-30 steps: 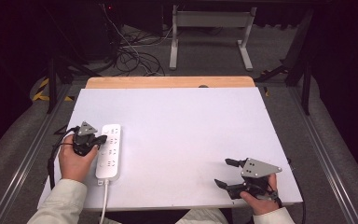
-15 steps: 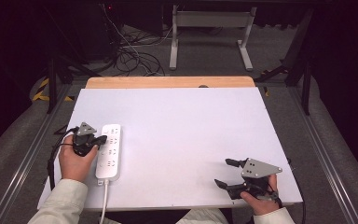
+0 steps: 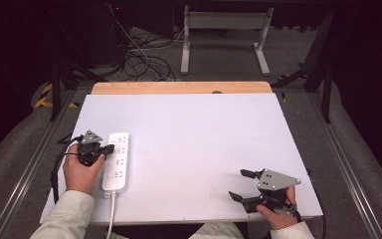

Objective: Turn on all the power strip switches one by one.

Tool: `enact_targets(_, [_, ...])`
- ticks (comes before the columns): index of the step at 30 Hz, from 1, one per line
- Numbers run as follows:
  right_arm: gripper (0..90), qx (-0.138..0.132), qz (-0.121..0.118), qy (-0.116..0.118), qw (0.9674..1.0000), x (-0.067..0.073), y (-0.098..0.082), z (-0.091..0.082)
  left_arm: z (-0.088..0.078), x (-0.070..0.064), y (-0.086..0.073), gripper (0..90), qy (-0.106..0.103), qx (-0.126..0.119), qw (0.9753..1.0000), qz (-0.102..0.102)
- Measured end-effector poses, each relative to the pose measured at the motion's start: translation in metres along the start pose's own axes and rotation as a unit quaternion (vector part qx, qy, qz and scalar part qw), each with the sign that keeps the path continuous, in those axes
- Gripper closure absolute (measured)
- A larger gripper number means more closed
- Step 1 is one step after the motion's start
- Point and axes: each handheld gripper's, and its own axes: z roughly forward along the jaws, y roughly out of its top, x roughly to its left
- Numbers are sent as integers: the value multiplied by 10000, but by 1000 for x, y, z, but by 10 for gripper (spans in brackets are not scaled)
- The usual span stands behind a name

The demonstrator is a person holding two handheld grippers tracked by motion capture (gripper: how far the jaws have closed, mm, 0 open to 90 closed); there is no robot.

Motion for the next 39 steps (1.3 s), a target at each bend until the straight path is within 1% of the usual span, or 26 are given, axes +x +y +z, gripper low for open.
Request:
enact_targets(1, [222,3,-7,-7,10000,0,0,0,0,0,0,900,30,17,10000,31])
enact_targets(3, [222,-4,-4,-3,10000,0,0,0,0,0,0,900,21,-9,10000,28])
enact_targets(4, [222,2,-7,-8,10000,0,0,0,0,-1,0,900,46,13,10000,11])
enact_targets(5, [222,-5,-5,-1,10000,0,0,0,0,-2,2,900,68,45,10000,47])
enact_targets(6, [222,-5,-4,-3,10000,0,0,0,0,-5,3,900,152,109,9997,162])
enact_targets(8, [222,-16,19,1,10000,0,0,0,-4,-11,9,900,263,149,9990,333])
enact_targets(9, [222,-9,26,1,10000,-1,-1,0,-7,-12,11,900,271,50,9990,339])
enact_targets(10, [222,-3,42,0,10000,-1,-1,0,-12,-11,14,900,273,-111,9990,334])
enact_targets(12, [221,24,70,3,10000,-3,-1,2,-23,-9,22,900,114,-392,9990,179])
enact_targets(14, [221,28,70,4,10000,-3,-1,3,-28,-6,27,900,72,-515,9985,148])
enact_targets(15, [221,31,65,6,10000,-2,-1,3,-28,-5,28,900,39,-541,9985,122])
enact_targets(17, [221,45,60,-11,10000,-2,-1,3,-25,-2,29,900,-7,-513,9986,102])
enact_targets(20, [221,21,65,-6,10000,-2,-1,2,-21,6,27,900,-53,-508,9987,-37])
enact_targets(22, [221,27,69,1,10000,-2,-1,2,-19,9,27,900,-80,-534,9985,-87])
enact_targets(25, [221,35,78,-1,10000,-2,-1,2,-15,13,29,900,-84,-525,9986,-78])
enact_targets(28, [220,35,84,-2,10000,-2,-2,2,-8,16,29,900,-35,-486,9988,-14])
enact_targets(30, [220,30,86,7,10000,-2,-2,3,-4,19,29,900,-6,-477,9989,-17])
enact_targets(33, [220,41,89,11,10000,-2,-2,3,2,22,28,900,3,-421,9990,-118])
enact_targets(37, [220,50,91,17,9999,-2,-2,3,7,21,28,900,29,-328,9994,-68])
enact_targets(39, [220,45,93,13,9999,-2,-2,3,8,22,28,900,54,-297,9995,-75])
